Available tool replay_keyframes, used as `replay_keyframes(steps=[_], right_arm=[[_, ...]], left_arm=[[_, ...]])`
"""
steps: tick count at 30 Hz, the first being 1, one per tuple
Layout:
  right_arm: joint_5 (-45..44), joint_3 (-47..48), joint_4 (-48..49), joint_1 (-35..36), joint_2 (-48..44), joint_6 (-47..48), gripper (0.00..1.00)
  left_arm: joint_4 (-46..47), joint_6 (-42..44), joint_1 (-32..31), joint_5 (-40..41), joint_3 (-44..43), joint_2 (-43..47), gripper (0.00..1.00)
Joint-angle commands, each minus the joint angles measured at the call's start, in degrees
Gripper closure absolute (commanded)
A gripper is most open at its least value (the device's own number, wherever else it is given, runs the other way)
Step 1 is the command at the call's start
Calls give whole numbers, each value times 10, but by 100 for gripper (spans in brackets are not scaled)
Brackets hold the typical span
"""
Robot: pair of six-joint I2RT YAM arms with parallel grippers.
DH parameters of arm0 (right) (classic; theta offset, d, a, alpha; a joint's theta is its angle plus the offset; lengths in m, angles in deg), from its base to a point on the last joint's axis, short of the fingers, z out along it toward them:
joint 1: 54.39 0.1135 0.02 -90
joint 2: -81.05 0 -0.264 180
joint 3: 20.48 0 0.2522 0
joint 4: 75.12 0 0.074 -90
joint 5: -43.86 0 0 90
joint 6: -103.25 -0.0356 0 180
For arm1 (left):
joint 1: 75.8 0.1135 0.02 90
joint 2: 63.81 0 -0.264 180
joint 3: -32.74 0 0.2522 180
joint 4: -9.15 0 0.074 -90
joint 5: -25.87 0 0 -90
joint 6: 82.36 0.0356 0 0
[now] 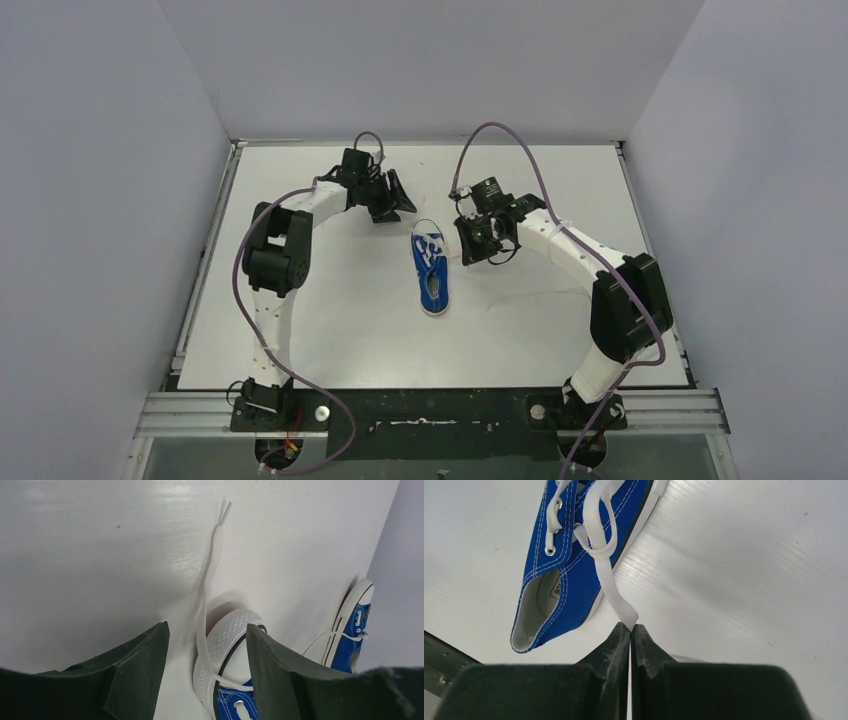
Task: Tie the shoes
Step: Tie the shoelace on the shoe.
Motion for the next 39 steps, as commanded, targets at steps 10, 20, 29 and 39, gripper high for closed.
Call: replay_keyframes(steps=[10,20,29,39], right_arm=[[2,17,3,-1,-3,-12,100],[-9,4,-6,-1,-32,-23,100],[-40,2,-62,0,-74,-32,100],[-65,-2,-142,-9,-89,-41,100]], left_arm=[[26,-56,-30,-4,-13,-40,65],[30,-44,-4,-19,-29,-2,100],[-61,46,2,15,24,158,100],[-223,94,24,76,177,413,100]])
